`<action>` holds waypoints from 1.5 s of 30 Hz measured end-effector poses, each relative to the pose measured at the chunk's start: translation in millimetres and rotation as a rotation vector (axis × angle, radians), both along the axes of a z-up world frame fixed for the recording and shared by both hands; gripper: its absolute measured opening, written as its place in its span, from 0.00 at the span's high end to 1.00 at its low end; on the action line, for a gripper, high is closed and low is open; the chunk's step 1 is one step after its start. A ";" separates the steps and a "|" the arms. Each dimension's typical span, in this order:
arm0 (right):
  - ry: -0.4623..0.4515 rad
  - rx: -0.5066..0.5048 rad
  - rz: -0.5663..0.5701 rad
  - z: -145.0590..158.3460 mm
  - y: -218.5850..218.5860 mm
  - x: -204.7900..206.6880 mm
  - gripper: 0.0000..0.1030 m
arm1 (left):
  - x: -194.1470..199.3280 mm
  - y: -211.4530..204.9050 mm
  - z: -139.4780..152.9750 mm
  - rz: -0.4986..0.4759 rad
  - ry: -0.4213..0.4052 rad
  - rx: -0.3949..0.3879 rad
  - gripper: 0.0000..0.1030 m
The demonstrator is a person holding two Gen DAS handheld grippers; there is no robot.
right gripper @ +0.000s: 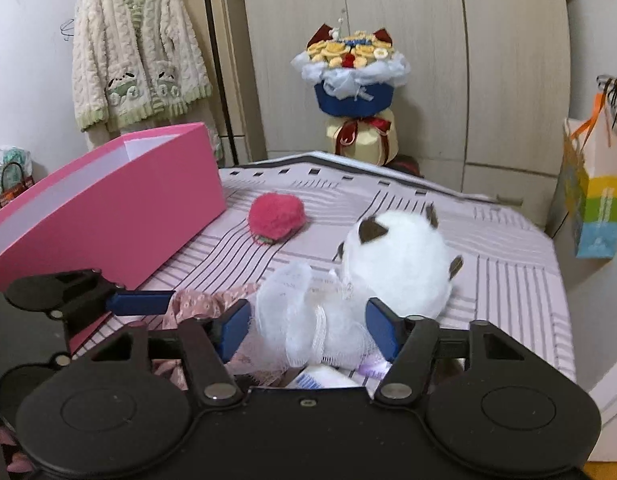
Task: Organize soft objects
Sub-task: 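Close the left tool on the pink floral cloth while the right tool closes on the white mesh puff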
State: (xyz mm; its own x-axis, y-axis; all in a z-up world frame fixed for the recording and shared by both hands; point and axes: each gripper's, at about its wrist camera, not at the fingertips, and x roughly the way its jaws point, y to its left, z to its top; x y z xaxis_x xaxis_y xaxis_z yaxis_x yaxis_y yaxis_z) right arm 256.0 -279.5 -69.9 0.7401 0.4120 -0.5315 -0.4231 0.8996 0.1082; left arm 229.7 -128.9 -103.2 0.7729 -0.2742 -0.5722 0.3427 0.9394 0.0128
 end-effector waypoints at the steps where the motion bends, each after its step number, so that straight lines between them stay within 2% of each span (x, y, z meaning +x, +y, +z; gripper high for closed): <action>1: 0.002 0.000 0.003 -2.8 0.0 -0.2 0.40 | 0.7 0.0 -2.5 -0.003 0.008 0.005 0.11; 8: -0.023 -0.016 0.027 -14.4 1.4 -5.5 0.42 | 2.2 -4.0 -8.1 -0.023 0.041 0.032 0.12; 10: -0.040 -0.024 0.032 -16.7 1.2 -7.4 0.42 | 3.5 -2.6 -7.2 -0.023 0.045 0.023 0.16; 13: -0.060 -0.034 0.037 -18.7 1.3 -10.2 0.42 | 1.9 0.2 -6.4 -0.024 0.033 0.015 0.32; 15: -0.077 -0.062 0.038 -19.6 4.7 -12.3 0.43 | 0.1 1.8 -5.9 -0.026 0.021 0.010 0.50; 16: -0.087 -0.083 0.033 -19.6 7.2 -13.7 0.50 | -0.9 3.1 -5.7 -0.021 0.014 0.006 0.54; 17: -0.095 -0.104 0.022 -18.9 9.6 -15.1 0.57 | -1.4 4.4 -5.5 -0.020 0.010 0.002 0.63; 18: -0.101 -0.123 0.002 -17.3 12.0 -17.3 0.60 | -2.0 5.8 -4.9 -0.018 0.009 -0.005 0.72; 21: -0.138 -0.153 -0.020 -13.0 18.5 -29.4 0.67 | -1.8 10.1 -3.8 -0.018 0.012 -0.027 0.78; 27: -0.197 -0.162 -0.055 -7.6 26.8 -52.0 0.69 | -5.9 18.7 1.7 -0.002 0.015 -0.087 0.80; 33: -0.213 -0.152 -0.070 -2.5 31.6 -69.9 0.69 | -18.5 26.2 13.4 0.017 -0.016 -0.115 0.80; 39: -0.207 -0.072 -0.096 -2.4 32.7 -90.2 0.69 | -37.4 39.2 22.2 0.024 -0.031 -0.145 0.80; 45: -0.214 -0.024 -0.125 -3.1 35.6 -109.9 0.69 | -55.3 43.1 29.6 -0.013 -0.030 -0.182 0.80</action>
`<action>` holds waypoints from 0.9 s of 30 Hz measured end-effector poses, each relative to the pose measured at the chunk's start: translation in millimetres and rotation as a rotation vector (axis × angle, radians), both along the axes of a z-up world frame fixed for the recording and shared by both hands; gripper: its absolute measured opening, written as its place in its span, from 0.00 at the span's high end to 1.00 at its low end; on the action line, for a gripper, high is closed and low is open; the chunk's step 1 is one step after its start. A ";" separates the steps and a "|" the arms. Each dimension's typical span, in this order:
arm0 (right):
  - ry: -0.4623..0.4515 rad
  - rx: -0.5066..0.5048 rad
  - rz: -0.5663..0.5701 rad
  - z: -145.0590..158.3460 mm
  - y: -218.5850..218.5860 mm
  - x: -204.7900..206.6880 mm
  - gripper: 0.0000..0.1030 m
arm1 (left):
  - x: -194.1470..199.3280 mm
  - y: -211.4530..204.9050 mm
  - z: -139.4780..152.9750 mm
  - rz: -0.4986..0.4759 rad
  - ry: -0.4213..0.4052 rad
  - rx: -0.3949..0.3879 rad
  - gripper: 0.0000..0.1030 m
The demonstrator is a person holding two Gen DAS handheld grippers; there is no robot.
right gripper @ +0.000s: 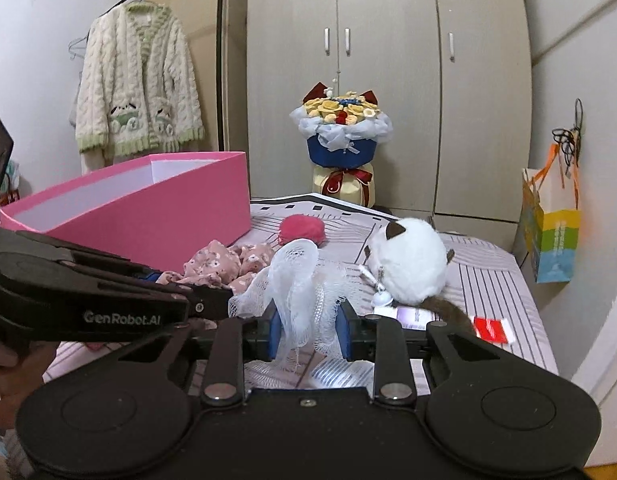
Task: Organize soft objects
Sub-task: 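Close the left tool on the pink floral cloth while the right tool closes on the white mesh puff, then carry the cloth with the left tool and the puff with the right tool into the pink box, release both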
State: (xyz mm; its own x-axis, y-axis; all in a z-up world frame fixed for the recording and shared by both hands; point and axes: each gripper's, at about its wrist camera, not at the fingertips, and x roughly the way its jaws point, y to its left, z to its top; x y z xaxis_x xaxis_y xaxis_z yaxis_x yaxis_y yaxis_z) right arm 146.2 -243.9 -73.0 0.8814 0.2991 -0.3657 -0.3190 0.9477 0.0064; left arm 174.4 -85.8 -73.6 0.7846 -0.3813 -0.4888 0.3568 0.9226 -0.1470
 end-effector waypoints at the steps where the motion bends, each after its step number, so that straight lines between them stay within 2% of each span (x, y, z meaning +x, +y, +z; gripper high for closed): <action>1: 0.002 0.007 -0.005 -1.1 0.5 -3.1 0.69 | -2.1 0.4 1.2 -0.006 -0.001 -0.004 0.80; 7: 0.018 0.027 -0.015 -3.3 -0.5 -18.3 0.69 | -19.5 0.6 5.7 -0.023 -0.012 -0.003 0.80; 11: 0.076 0.020 -0.001 -3.9 2.9 -26.9 0.69 | -34.5 6.9 7.5 -0.036 -0.006 0.010 0.81; 20: 0.111 0.025 0.025 0.5 5.5 -50.6 0.69 | -59.6 29.1 13.1 -0.074 0.054 -0.022 0.81; 27: 0.165 0.001 0.081 15.2 6.1 -62.0 0.69 | -69.6 52.5 11.7 -0.092 0.154 -0.055 0.81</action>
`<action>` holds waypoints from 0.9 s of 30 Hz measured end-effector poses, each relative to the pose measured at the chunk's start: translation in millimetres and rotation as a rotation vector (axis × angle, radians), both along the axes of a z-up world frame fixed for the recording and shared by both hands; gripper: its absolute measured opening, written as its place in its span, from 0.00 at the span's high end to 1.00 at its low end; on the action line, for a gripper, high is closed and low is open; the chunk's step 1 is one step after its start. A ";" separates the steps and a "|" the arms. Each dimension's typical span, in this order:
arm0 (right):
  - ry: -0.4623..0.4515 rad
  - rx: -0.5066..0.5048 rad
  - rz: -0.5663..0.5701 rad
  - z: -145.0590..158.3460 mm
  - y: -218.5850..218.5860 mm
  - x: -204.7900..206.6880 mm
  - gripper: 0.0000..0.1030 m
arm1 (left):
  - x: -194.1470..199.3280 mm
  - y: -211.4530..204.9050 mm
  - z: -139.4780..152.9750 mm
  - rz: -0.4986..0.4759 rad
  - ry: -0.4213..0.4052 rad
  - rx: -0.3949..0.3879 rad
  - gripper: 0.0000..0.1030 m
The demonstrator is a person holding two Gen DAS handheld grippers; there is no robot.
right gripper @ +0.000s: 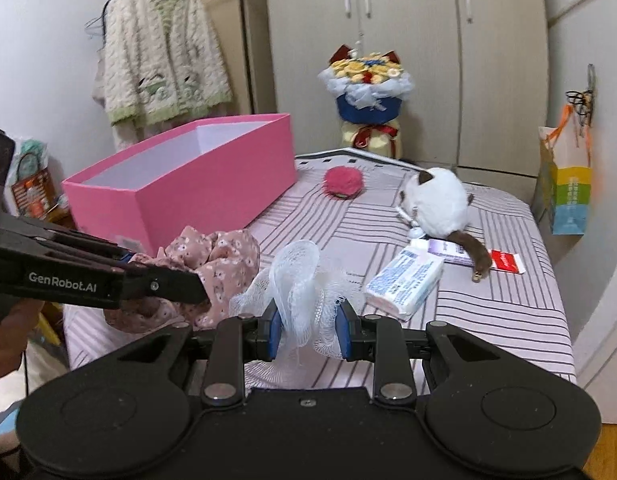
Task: Organize soft objects
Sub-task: 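Carry the cloth with the left tool and the puff with the right tool into the pink box, release both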
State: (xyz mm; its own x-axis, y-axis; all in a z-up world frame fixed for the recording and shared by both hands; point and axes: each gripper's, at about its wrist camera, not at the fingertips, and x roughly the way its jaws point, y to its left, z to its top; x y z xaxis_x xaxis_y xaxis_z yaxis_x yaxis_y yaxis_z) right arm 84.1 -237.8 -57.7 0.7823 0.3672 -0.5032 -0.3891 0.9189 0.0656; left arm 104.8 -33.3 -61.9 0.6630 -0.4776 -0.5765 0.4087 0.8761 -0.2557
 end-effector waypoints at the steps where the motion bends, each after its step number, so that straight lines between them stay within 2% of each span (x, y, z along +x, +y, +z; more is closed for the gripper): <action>1: 0.009 -0.001 0.009 3.2 1.2 -0.5 0.69 | -1.1 3.6 0.7 0.001 0.013 0.000 0.81; 10: 0.131 0.045 0.086 36.7 15.7 1.5 0.69 | -12.0 43.9 22.3 0.006 0.114 -0.023 0.81; 17: 0.209 0.094 0.228 54.4 43.6 5.6 0.69 | -19.4 79.0 41.1 0.012 0.170 -0.028 0.81; 22: 0.203 0.105 0.310 72.4 68.5 7.9 0.69 | -29.1 105.4 67.9 0.055 0.088 -0.010 0.81; 27: 0.163 0.121 0.356 97.6 88.7 18.8 0.69 | -31.3 126.0 93.6 0.068 0.010 -0.029 0.81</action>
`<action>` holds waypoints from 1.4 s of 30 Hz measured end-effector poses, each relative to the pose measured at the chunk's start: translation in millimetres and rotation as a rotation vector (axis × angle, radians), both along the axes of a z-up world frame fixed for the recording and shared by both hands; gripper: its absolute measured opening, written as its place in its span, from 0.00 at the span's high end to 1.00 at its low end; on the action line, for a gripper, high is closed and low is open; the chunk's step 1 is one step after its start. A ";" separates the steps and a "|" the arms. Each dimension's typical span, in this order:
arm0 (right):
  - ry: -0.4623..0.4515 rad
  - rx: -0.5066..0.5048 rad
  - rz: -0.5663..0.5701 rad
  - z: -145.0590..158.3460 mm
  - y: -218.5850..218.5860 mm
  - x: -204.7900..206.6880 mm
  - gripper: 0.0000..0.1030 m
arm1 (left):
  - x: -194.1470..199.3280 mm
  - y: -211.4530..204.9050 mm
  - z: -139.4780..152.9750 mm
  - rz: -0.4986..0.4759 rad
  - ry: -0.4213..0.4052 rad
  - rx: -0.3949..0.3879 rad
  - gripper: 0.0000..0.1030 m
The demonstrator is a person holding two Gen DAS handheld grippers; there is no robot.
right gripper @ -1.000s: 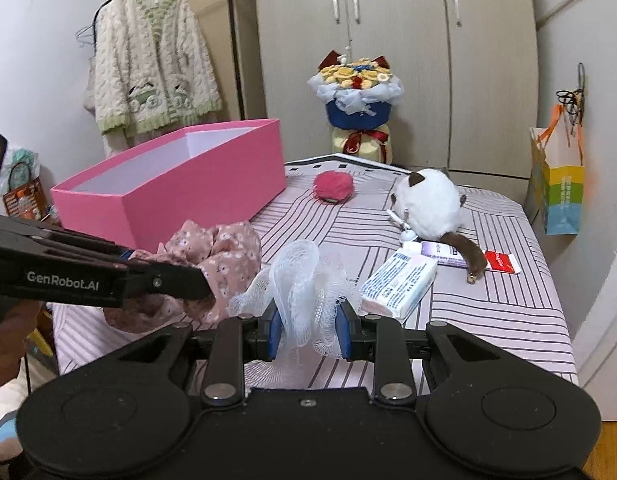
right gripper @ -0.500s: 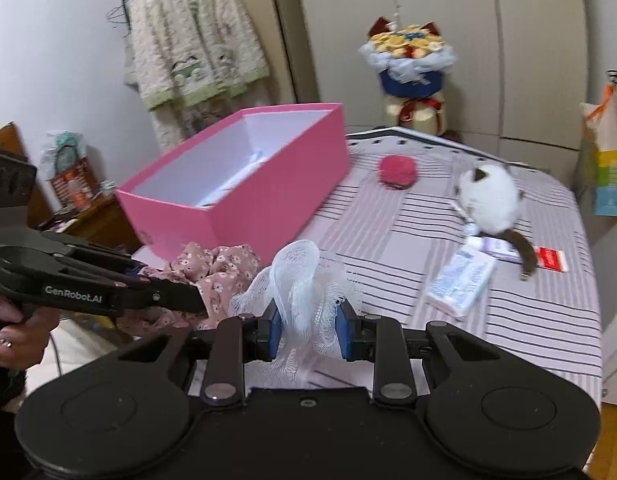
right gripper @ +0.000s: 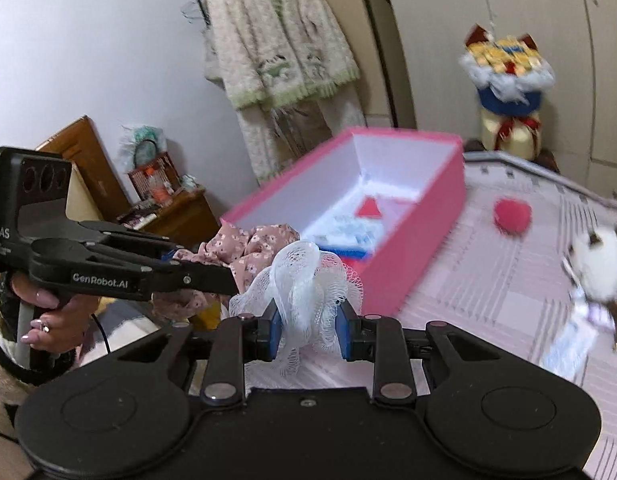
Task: Organize soft objects
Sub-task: 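Carry the cloth with the left tool and the puff with the right tool into the pink box, release both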
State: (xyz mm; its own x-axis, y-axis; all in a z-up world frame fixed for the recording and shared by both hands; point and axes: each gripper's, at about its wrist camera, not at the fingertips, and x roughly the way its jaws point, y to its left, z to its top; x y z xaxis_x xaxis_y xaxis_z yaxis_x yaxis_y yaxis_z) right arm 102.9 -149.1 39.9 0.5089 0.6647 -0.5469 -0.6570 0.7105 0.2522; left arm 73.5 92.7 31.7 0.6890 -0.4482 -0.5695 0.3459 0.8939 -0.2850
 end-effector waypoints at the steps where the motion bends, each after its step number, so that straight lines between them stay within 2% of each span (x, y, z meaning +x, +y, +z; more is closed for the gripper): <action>1: -0.010 0.004 0.001 5.0 3.9 3.9 0.69 | 1.8 2.9 5.4 0.010 -0.017 0.005 0.81; 7: -0.056 0.029 0.020 31.2 25.3 35.7 0.69 | 30.2 15.0 29.7 0.050 -0.096 0.044 0.81; 11: -0.121 0.030 0.014 37.5 37.9 64.2 0.69 | 55.7 19.3 31.5 0.113 -0.171 0.112 0.81; 13: -0.137 0.051 0.006 35.6 40.6 81.1 0.69 | 74.3 20.7 27.3 0.134 -0.182 0.142 0.81; 16: -0.140 0.019 -0.005 27.6 52.7 110.7 0.69 | 106.0 19.0 20.2 0.138 -0.167 0.199 0.81; 21: -0.100 -0.097 0.008 12.7 79.9 165.2 0.69 | 159.4 5.8 0.9 0.139 -0.136 0.369 0.81; 26: -0.036 -0.198 -0.007 -1.8 101.1 214.4 0.69 | 201.9 1.2 -20.9 0.116 -0.058 0.452 0.81; 30: 0.073 -0.230 -0.007 -19.8 110.1 247.6 0.69 | 231.1 1.2 -34.2 0.129 -0.005 0.493 0.81; 33: 0.117 -0.236 0.000 -30.9 115.8 258.9 0.69 | 249.1 1.2 -40.7 0.162 -0.005 0.521 0.81; 37: 0.156 -0.227 0.024 -39.6 122.4 267.9 0.69 | 264.4 4.9 -46.2 0.174 0.028 0.510 0.79; 40: 0.155 -0.237 0.065 -42.3 124.4 273.1 0.66 | 270.8 11.6 -48.7 0.189 0.071 0.482 0.72; 42: 0.142 -0.234 0.083 -41.3 124.3 273.0 0.64 | 270.6 11.7 -47.1 0.190 0.068 0.496 0.60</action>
State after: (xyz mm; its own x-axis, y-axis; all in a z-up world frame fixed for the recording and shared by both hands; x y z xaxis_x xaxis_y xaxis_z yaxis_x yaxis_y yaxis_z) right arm 375.9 -24.8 -1.4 0.3653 0.5484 -0.7522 -0.6848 0.7056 0.1818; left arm 344.1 104.4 -15.4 0.6859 0.0156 -0.7275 0.1601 0.9720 0.1719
